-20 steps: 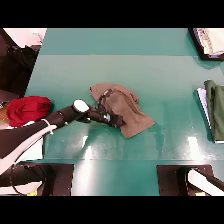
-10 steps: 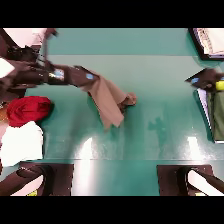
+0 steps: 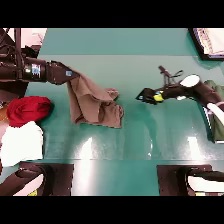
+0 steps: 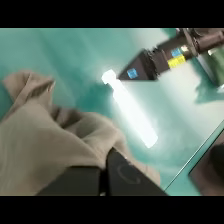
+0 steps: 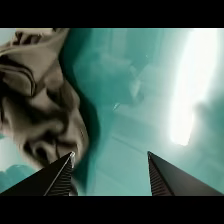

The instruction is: Fold the shirts.

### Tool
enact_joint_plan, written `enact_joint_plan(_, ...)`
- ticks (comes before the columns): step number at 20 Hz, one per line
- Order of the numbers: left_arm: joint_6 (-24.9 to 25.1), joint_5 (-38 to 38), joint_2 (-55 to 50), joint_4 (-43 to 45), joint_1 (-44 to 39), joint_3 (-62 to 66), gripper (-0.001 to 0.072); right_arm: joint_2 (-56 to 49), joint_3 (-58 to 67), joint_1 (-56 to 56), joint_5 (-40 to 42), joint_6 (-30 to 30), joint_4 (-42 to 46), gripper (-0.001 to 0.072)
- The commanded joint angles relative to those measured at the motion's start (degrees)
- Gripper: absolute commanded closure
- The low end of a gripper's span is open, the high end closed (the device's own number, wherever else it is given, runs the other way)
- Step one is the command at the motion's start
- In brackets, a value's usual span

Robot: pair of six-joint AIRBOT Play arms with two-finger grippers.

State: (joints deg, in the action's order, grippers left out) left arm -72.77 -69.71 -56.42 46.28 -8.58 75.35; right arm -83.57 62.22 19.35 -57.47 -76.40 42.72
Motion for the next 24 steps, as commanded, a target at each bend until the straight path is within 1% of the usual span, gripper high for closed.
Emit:
enact_joint_plan(1,-0.8,-4.5,0.1,3.9,0.2,0.2,0.0681,-8.9,7.2,5.7,2.1,0.7,-5.1,0.0191)
enact_joint_plan(2,-0.8,-5.0,0.1,4.5,0.2,0.2,0.0681,-11.0,9.3,6.3,-0.2,2.0,-7.1,0.0191)
enact_joint_plan(5,-0.8,-5.0,0.1,4.8,0.2,0.2,0.0681,-14.9,13.9,9.6,-10.1,4.1,-7.8,0.0191)
enact_joint_plan(10,-0.8,-4.8,0.1,6.7,0.2,0.2,0.0682,-14.7,14.3,15.0,-13.2,4.5,-7.8,0.0191)
enact_joint_plan(11,-0.8,-4.8,0.1,7.3,0.2,0.2,0.0681,-14.7,14.3,15.7,-13.6,4.5,-7.9,0.0213)
enact_joint_plan(12,-0.8,-4.8,0.1,7.6,0.2,0.2,0.0681,-14.7,14.3,16.3,-13.6,4.5,-8.2,0.0309)
enact_joint_plan(13,-0.8,-4.8,0.1,7.6,0.2,0.2,0.0681,-14.7,14.3,16.5,-13.5,4.5,-8.2,0.0455)
enact_joint_plan(14,-1.0,-4.6,0.2,7.6,0.2,0.2,0.0681,-14.7,14.3,16.5,-13.4,4.5,-8.2,0.0671)
enact_joint_plan(15,-2.3,-4.0,0.3,7.7,0.2,0.3,0.0682,-14.4,14.3,16.0,-13.5,4.5,-8.1,0.0687)
enact_joint_plan(16,-4.1,-2.7,0.3,8.3,0.2,1.4,0.0682,-13.5,14.3,15.0,-13.9,4.5,-8.1,0.0687)
enact_joint_plan(18,-7.0,-0.5,0.4,12.2,0.2,7.3,0.0682,-9.1,14.3,11.5,-14.7,4.5,-8.1,0.0688)
enact_joint_plan(20,-9.9,1.4,0.4,18.0,0.2,16.7,0.0682,-1.9,14.3,6.0,-14.7,4.2,-8.2,0.0687)
enact_joint_plan(22,-12.7,1.5,0.4,23.7,0.2,27.3,0.0681,6.8,14.3,-0.7,-14.5,3.3,-8.2,0.0687)
enact_joint_plan(24,-14.6,1.3,0.4,25.8,0.2,36.0,0.0682,15.7,14.3,-7.3,-14.4,3.3,-8.2,0.0688)
